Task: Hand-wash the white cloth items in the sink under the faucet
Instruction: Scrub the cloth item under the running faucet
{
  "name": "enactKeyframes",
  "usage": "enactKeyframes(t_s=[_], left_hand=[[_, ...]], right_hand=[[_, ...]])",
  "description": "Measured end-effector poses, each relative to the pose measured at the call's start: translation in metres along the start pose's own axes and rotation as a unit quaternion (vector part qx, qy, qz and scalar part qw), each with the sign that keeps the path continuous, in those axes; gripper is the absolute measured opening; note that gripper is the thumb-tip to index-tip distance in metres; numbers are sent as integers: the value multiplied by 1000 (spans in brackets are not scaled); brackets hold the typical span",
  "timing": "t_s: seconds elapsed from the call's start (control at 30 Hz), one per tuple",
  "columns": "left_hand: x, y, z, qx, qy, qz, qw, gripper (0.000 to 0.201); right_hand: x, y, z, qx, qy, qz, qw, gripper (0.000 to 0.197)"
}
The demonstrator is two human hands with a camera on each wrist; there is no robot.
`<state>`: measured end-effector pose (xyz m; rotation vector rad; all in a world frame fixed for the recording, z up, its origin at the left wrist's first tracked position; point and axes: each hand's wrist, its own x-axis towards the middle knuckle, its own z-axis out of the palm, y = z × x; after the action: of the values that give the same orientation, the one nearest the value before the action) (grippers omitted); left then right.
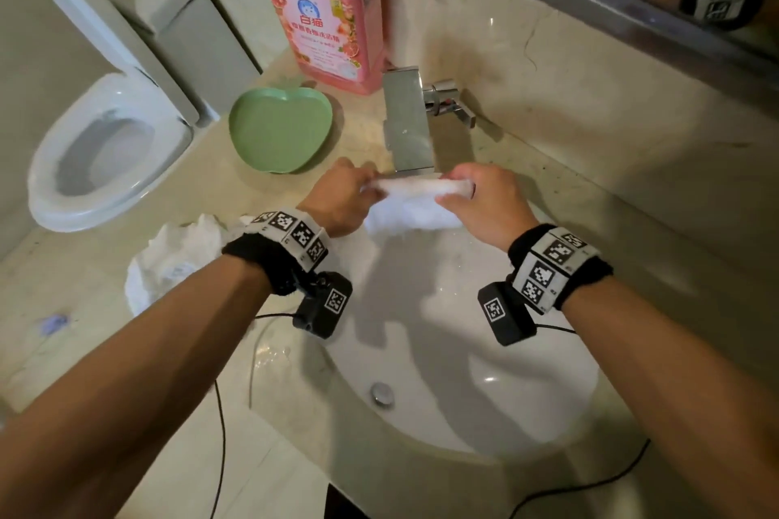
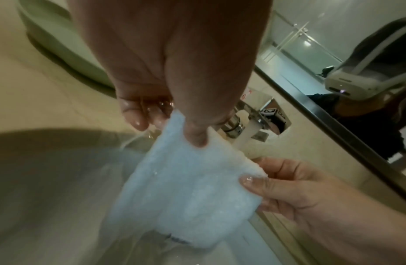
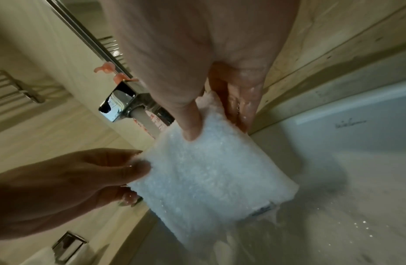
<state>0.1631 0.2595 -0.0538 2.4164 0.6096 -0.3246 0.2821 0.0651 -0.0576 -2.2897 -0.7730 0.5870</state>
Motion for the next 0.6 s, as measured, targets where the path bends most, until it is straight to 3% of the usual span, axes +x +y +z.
enactKeyframes(t_s=[0.13,0.3,0.5,0.53,0.6], left_hand=[[-14,-22,-17,-43,25,66,997,31],[-25,-47,-28,-116,15,24,993,30],[-27,-47,-19,-43,56,-12,997,34],[-24,-44,-16,-48,57,-26,997,32],[-17,-33,-8,-100,46,-66,992,26]], right_hand=[[8,-10,10,-49,-42,-18,998,30],[16,-26,27,49,-119,0,992,30],[21,-29,44,31,-52,20,998,30],[21,-29,45,26,-38,18,999,32],[19,-28,46,33,-27,32,999,19]])
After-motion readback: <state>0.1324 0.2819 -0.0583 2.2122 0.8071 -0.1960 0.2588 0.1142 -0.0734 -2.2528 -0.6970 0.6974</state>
